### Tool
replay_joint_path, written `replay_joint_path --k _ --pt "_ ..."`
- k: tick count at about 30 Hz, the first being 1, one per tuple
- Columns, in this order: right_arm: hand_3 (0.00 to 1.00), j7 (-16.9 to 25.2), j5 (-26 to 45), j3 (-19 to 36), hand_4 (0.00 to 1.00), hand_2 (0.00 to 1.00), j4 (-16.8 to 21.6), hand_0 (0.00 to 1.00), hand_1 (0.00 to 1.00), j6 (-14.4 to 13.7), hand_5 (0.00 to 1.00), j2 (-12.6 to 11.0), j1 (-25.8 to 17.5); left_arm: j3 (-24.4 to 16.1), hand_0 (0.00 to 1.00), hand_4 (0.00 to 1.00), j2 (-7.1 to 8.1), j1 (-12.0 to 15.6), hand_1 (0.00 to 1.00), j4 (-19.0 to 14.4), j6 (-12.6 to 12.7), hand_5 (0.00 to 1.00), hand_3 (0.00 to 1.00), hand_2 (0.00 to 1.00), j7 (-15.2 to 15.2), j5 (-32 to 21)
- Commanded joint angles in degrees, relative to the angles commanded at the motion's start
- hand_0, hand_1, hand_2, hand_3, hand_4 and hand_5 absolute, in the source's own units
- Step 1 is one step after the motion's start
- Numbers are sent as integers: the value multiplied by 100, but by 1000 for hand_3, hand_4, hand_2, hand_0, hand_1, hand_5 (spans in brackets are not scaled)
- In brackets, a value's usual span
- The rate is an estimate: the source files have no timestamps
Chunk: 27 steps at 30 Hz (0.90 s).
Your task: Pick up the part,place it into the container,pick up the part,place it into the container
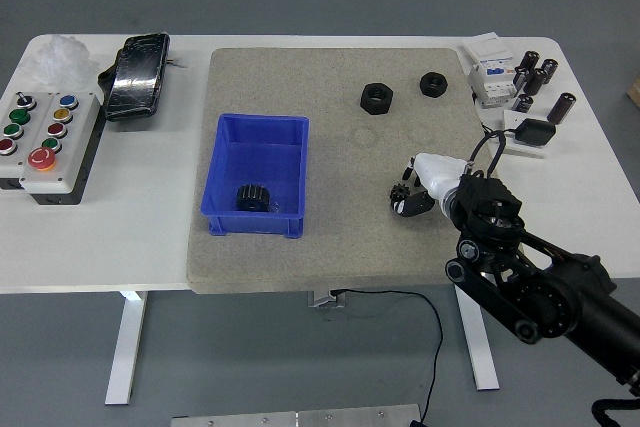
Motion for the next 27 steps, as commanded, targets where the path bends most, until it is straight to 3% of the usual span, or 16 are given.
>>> replay_joint_path --k 4,5,10,11,15,20,24,27 --pt "674 0 5 -88 589 471 -12 301 490 -40 254 -12 3 16 614 619 4 -9 544 0 -2 365 619 552 -11 -15" --pt "590 0 -5 -101 479 328 -12 294 473 -55 86 -15 4 19 614 621 4 -10 544 0 -2 367 620 552 -14 -19" --pt "590 0 -47 -148 479 328 -20 294 473 -168 86 -28 11 37 614 621 3 -20 544 0 -3 367 620 552 -26 -37" --pt "521 0 -59 -158 446 300 -23 293 466 -200 57 -30 12 40 614 621 3 -22 545 0 -3 367 621 553 -27 -39" --pt "521 0 -115 -191 446 300 3 293 466 -278 57 -46 42 50 614 621 1 -24 545 0 -2 367 621 553 -28 -51" --pt "516 0 -203 -441 441 300 106 289 468 -324 48 -40 346 37 614 623 -1 -12 545 0 2 367 622 553 -12 -45" --pt "508 0 -286 -911 438 295 168 288 468 -356 53 139 806 26 614 623 -3 -10 545 0 2 369 622 554 10 -27" --pt "508 0 -373 -1309 438 295 191 288 468 -431 53 412 1171 40 614 623 -8 -24 545 0 1 369 622 554 18 -33"
